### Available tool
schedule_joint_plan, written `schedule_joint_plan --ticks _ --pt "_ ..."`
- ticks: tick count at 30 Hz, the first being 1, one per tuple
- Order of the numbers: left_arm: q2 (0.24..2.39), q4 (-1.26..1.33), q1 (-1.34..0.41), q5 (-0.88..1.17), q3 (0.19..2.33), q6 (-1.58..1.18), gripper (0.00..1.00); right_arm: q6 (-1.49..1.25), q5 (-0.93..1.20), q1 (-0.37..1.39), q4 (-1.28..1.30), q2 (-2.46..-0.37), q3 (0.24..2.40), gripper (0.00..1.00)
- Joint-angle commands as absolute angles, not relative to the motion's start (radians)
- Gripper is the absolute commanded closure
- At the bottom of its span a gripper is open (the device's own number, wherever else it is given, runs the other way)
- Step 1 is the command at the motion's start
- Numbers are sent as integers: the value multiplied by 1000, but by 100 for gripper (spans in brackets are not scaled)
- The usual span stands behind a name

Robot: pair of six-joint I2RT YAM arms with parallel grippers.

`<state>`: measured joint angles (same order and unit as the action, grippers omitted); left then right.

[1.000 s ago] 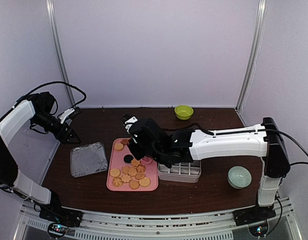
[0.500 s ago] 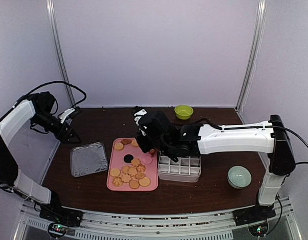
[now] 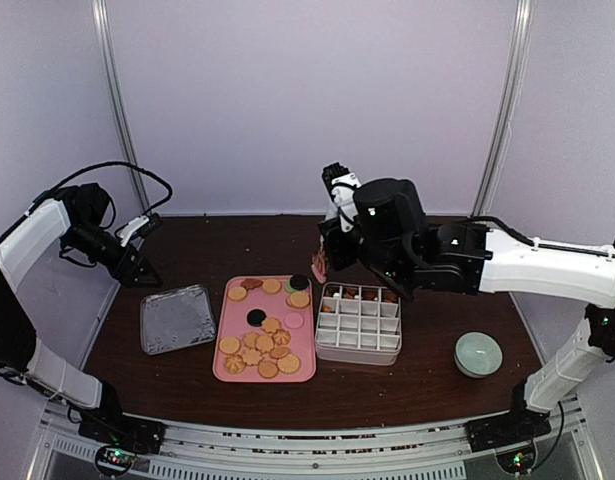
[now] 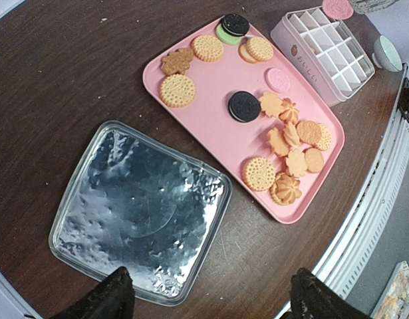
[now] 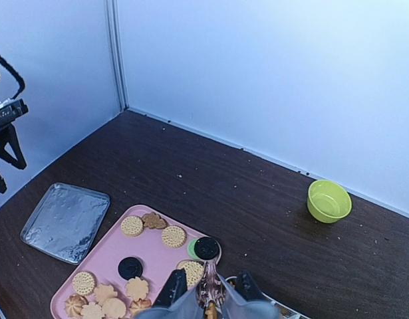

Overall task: Pack the cookies
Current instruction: Place the fake cookies in the empty pocket of the box.

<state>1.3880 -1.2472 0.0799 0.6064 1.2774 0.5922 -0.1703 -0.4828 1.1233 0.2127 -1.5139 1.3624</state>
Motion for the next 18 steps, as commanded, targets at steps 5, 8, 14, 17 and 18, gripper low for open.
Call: schedule_joint_plan --ticks 5,8,14,17,18 --pt "1391 -1256 89 629 1305 596 17 -230 -529 1098 240 -1401 1213 100" --pt "1390 -1259 89 630 1307 596 17 -244 -530 1094 243 -1396 1180 100" --pt "1389 -1263 88 631 1310 595 17 -254 -529 1087 239 -1415 1154 100" --pt "1388 -1264 88 630 1310 595 17 -257 -524 1083 234 -1427 1147 100" --pt "1388 -1264 89 630 1309 596 17 -259 -520 1081 232 -1430 1144 100"
